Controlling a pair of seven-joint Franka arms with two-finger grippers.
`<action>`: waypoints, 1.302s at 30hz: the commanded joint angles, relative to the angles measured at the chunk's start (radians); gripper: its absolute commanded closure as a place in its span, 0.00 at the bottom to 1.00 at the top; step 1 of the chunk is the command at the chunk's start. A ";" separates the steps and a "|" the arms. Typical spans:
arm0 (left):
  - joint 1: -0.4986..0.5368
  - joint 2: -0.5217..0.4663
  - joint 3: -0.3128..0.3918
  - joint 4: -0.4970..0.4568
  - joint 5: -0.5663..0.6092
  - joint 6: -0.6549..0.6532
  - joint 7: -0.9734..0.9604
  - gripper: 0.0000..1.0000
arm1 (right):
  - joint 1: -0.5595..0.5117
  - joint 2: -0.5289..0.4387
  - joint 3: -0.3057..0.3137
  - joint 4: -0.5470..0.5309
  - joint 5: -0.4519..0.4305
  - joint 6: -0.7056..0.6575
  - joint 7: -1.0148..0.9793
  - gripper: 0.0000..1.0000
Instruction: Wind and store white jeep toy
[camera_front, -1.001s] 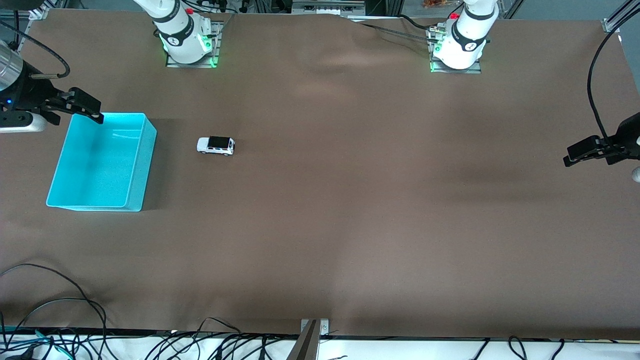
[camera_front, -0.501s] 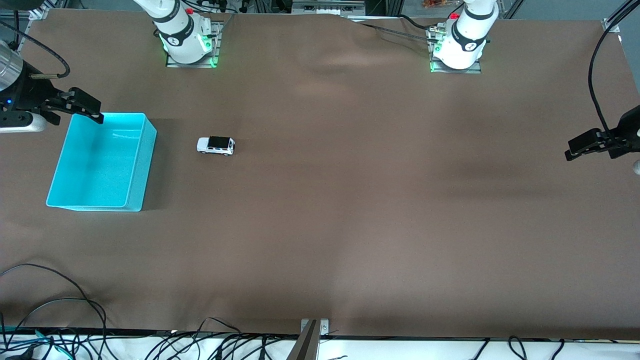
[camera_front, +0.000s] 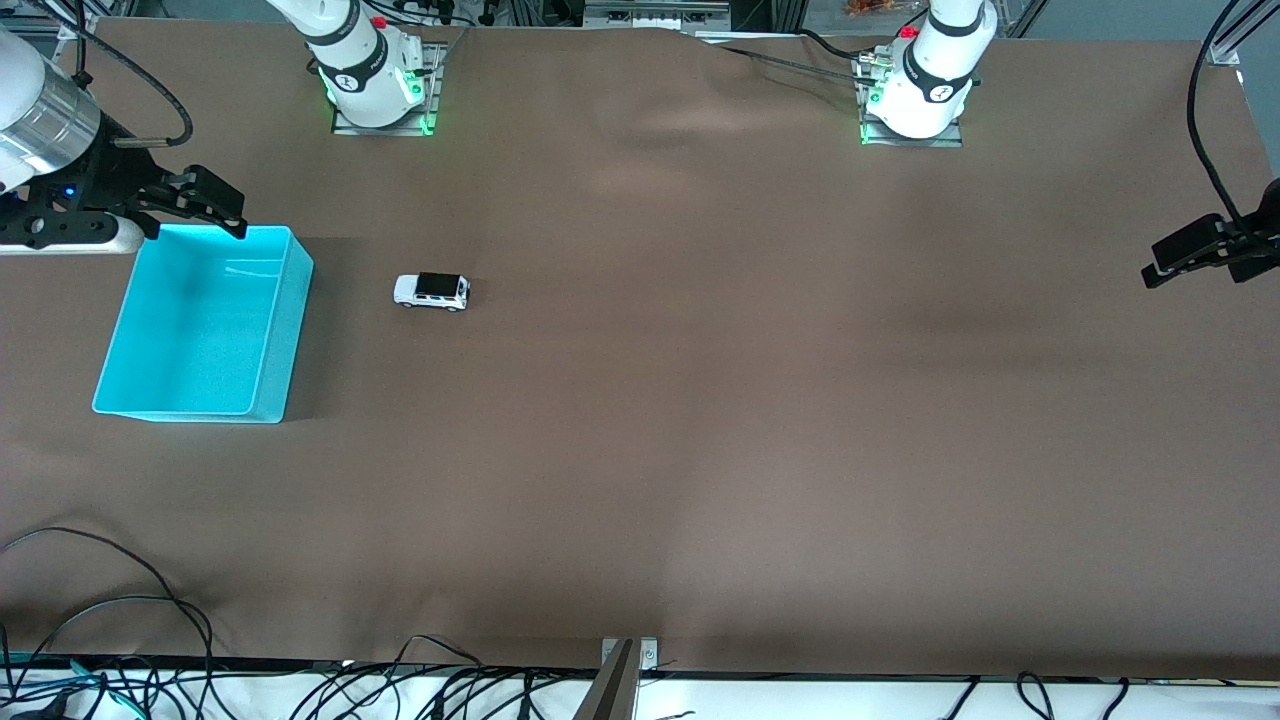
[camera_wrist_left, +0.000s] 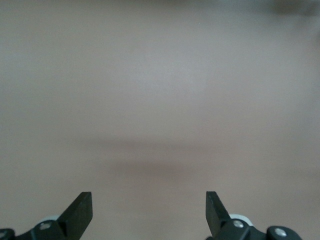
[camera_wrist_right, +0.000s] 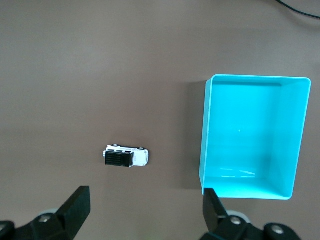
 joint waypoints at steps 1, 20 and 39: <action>-0.021 -0.037 0.025 -0.041 -0.029 0.001 0.023 0.00 | -0.003 0.000 -0.007 0.020 -0.017 -0.024 0.007 0.00; -0.026 -0.031 0.019 -0.028 -0.019 -0.003 0.020 0.00 | -0.010 0.019 -0.030 0.017 -0.019 -0.025 0.001 0.00; -0.029 -0.028 0.019 -0.005 -0.029 -0.006 0.015 0.00 | -0.014 0.072 -0.030 0.007 -0.019 -0.016 0.006 0.00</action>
